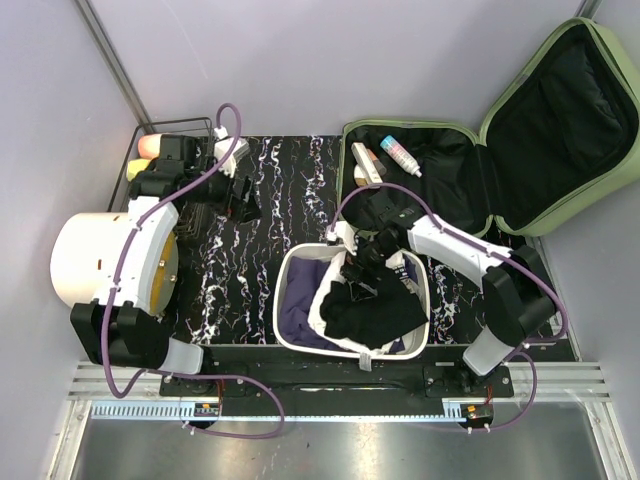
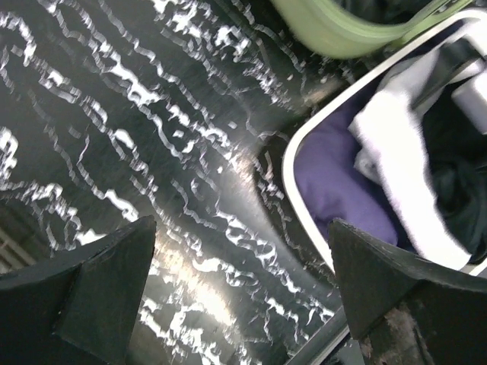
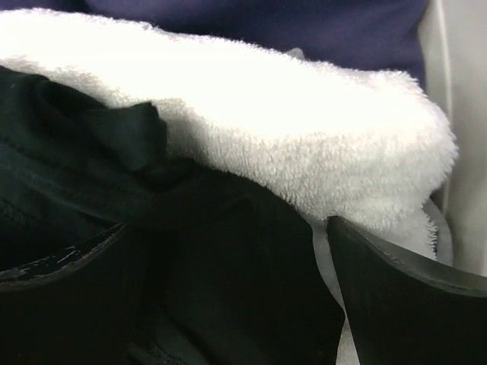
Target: Open, take out, and arrange the luggage
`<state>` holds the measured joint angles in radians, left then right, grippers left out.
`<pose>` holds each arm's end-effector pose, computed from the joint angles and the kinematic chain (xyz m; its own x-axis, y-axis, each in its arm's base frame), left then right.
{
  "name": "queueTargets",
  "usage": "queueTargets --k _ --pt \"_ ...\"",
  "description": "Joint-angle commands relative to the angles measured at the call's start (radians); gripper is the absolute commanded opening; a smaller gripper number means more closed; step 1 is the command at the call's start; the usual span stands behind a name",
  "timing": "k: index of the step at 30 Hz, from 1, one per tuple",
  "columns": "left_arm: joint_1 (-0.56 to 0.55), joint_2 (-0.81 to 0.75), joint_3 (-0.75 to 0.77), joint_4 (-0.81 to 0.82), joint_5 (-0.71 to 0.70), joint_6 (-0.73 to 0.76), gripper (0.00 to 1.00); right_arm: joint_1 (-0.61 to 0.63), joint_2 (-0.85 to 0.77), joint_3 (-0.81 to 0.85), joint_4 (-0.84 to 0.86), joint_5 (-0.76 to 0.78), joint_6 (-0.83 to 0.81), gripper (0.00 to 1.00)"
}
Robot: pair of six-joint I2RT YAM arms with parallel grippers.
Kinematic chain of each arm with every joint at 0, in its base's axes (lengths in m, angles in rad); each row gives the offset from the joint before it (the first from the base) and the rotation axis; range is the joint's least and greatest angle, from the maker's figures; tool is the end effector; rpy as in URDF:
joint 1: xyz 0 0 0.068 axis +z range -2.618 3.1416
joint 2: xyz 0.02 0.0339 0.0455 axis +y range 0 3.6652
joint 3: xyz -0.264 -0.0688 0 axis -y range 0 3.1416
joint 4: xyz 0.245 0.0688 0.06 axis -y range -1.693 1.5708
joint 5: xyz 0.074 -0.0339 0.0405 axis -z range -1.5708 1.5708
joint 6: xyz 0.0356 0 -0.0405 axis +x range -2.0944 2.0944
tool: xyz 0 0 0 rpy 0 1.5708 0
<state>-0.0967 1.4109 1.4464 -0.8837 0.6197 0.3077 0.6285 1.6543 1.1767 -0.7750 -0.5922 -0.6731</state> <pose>0.2854 -0.0485 0.3655 -0.5719 0.3032 -0.7622 0.6654 0.7149 -0.2149 0.2468 0.2040 0.2189 -0.2086 -0.7910 -0.5751 -0.9708 0.0964 0.2195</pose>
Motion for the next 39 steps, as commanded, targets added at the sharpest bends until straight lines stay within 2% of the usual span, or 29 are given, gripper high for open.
queueTargets --k 1,8,11,14,19,24,31,34,39 --pt "0.058 -0.023 0.058 -0.150 -0.069 0.103 0.99 -0.035 -0.091 0.003 -0.085 0.100 -0.052 1.00" --pt "0.149 0.059 0.251 -0.382 -0.092 0.224 0.99 -0.058 -0.159 0.221 -0.096 0.043 0.033 1.00" --pt "0.147 0.103 0.339 -0.509 -0.198 0.349 0.99 -0.069 -0.154 0.305 -0.070 0.026 0.096 1.00" --pt "0.147 0.111 0.358 -0.616 -0.345 0.461 0.99 -0.076 -0.133 0.366 -0.044 0.029 0.133 1.00" --pt "0.147 0.037 0.237 -0.627 -0.527 0.648 0.99 -0.095 -0.071 0.435 -0.029 0.026 0.170 1.00" --pt "0.117 -0.003 0.111 -0.663 -0.616 0.830 0.99 -0.096 -0.039 0.465 -0.013 0.003 0.205 1.00" --pt "0.008 0.013 -0.147 -0.609 -0.725 0.890 0.87 -0.098 0.028 0.553 -0.069 0.006 0.176 0.99" --pt "-0.006 0.033 -0.210 -0.522 -0.799 0.896 0.82 -0.099 0.044 0.583 -0.092 0.006 0.175 1.00" --pt "-0.011 0.074 -0.268 -0.437 -0.831 0.936 0.76 -0.099 0.047 0.586 -0.118 0.019 0.165 1.00"
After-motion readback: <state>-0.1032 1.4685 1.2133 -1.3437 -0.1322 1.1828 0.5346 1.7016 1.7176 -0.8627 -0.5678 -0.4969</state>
